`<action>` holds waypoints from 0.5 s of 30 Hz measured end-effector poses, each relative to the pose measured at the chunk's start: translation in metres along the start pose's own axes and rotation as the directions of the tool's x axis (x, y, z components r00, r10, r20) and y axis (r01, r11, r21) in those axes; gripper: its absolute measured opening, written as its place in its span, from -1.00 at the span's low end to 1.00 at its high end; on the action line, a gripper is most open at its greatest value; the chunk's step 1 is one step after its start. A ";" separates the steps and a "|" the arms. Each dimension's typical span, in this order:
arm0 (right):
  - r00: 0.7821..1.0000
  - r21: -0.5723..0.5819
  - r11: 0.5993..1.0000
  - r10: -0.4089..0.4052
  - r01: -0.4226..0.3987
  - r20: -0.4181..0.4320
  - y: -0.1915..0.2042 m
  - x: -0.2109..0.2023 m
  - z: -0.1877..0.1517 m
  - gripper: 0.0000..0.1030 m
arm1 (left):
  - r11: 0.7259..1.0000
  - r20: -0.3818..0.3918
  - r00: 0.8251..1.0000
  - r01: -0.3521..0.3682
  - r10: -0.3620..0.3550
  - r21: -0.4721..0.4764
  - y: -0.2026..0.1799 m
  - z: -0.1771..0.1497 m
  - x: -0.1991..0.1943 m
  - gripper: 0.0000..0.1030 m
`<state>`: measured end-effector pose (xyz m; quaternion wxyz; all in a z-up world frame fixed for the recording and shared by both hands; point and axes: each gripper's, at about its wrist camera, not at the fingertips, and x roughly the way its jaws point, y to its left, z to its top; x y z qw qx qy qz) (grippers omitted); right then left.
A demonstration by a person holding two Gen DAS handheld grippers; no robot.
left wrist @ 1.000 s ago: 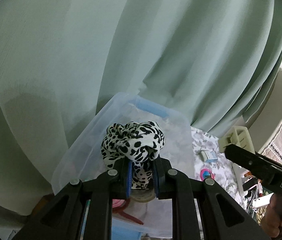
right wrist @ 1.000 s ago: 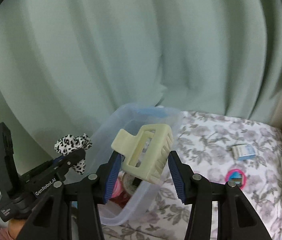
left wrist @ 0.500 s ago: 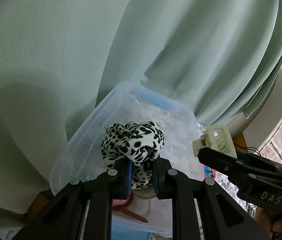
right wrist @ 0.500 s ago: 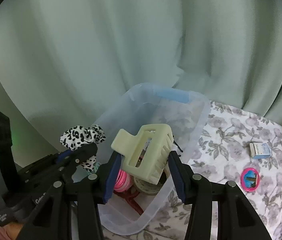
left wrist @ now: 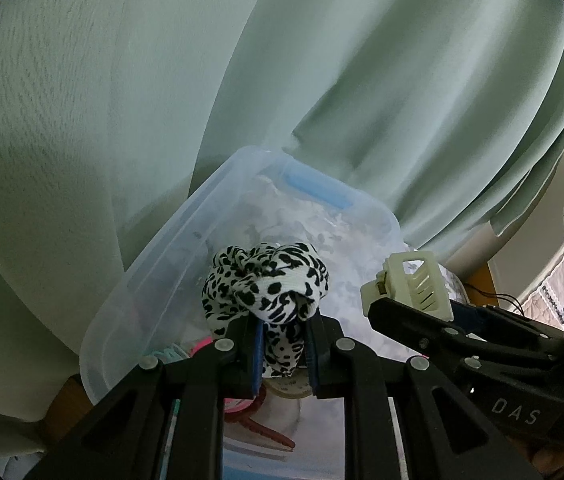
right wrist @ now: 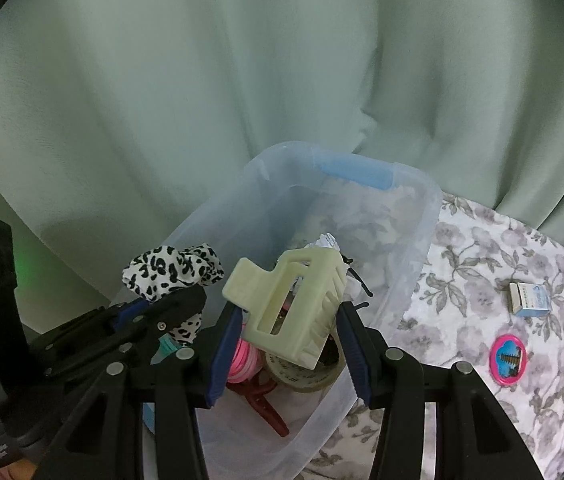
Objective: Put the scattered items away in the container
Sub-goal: 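Carry the scrunchie with the left gripper while the right carries the claw clip over the container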
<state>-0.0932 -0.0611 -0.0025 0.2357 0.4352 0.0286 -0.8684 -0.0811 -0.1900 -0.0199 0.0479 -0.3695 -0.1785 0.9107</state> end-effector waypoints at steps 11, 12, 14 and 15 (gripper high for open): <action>1.000 -0.015 1.000 -0.012 0.013 0.011 0.004 0.001 0.004 0.03 | 1.000 0.000 1.000 -0.013 0.013 0.006 0.000 0.000 -0.009 -0.66; 1.000 -0.013 1.000 -0.012 0.012 0.014 0.004 0.000 0.004 0.03 | 1.000 0.002 1.000 -0.014 0.014 0.007 0.000 0.000 -0.010 -0.66; 1.000 -0.015 1.000 -0.015 0.015 0.021 0.004 -0.002 0.004 0.03 | 1.000 0.004 1.000 -0.014 0.014 0.011 -0.001 0.000 -0.011 -0.64; 1.000 -0.016 1.000 -0.017 0.017 0.025 0.005 -0.003 0.005 0.03 | 1.000 0.006 1.000 -0.021 0.021 0.011 -0.001 -0.001 -0.012 -0.61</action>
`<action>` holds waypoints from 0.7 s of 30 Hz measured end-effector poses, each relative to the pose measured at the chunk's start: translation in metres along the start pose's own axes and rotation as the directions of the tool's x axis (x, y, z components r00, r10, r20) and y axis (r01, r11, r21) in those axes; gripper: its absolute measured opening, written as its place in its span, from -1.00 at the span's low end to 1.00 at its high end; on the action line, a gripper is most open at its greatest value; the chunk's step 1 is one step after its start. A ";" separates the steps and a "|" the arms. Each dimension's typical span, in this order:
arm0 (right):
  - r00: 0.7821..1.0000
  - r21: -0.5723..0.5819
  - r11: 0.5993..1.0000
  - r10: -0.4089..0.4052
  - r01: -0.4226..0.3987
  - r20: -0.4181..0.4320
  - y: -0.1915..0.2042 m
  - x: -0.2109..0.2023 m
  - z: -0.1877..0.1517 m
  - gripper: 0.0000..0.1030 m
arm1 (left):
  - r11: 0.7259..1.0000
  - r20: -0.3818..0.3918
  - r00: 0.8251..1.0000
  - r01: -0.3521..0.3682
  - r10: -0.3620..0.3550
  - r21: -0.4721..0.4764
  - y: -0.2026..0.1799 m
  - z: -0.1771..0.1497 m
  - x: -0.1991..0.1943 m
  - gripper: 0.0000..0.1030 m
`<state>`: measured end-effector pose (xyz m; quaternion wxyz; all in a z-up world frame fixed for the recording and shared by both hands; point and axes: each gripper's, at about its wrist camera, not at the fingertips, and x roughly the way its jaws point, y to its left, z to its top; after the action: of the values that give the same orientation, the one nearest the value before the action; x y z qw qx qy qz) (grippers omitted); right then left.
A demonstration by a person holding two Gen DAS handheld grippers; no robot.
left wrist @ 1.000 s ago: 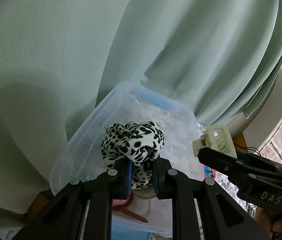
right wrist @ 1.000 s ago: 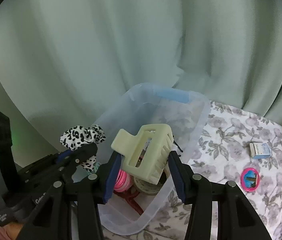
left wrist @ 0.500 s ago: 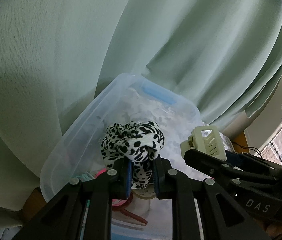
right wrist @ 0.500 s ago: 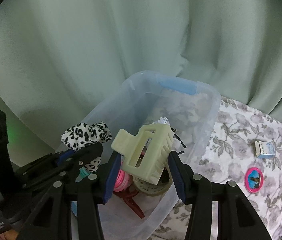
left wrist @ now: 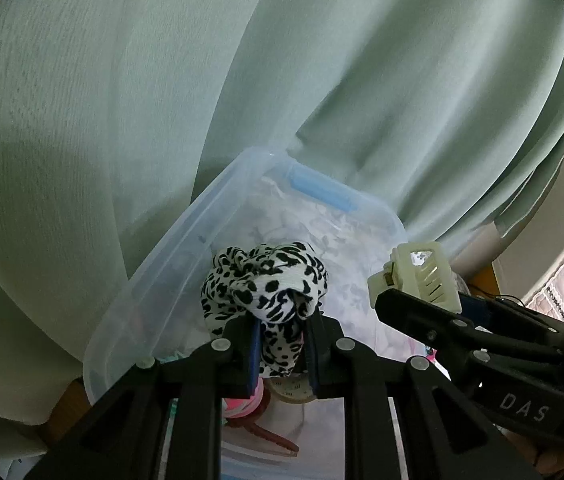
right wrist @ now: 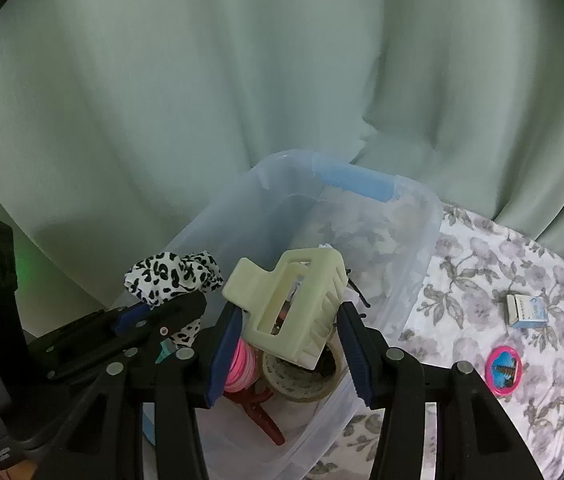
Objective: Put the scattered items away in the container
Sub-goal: 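Carry the scrunchie with the left gripper while the right carries the claw clip over the container, then open both grippers to drop the scrunchie and claw clip into the container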
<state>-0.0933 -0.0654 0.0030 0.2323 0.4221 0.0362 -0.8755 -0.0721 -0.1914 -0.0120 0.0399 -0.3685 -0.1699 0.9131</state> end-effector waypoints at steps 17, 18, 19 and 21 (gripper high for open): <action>0.999 0.061 0.998 0.031 -0.032 0.023 -0.015 -0.012 0.001 0.22 | 0.998 0.034 0.998 -0.051 0.052 -0.029 0.003 -0.002 -0.022 0.31; 0.999 0.064 0.997 0.031 -0.032 0.024 -0.015 -0.012 0.001 0.22 | 0.998 0.035 0.998 -0.054 0.054 -0.027 0.002 -0.001 -0.023 0.31; 0.999 0.066 0.997 0.030 -0.031 0.025 -0.016 -0.013 0.000 0.22 | 0.998 0.037 0.998 -0.055 0.056 -0.025 0.001 -0.002 -0.024 0.32; 0.999 0.067 0.997 0.030 -0.031 0.030 -0.017 -0.014 0.000 0.22 | 0.998 0.041 0.998 -0.056 0.057 -0.024 -0.001 -0.001 -0.025 0.32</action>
<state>-0.0933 -0.0450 0.0118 0.2316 0.4177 -0.0032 -0.8786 -0.0538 -0.1950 0.0042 0.0064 -0.3545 -0.1704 0.9194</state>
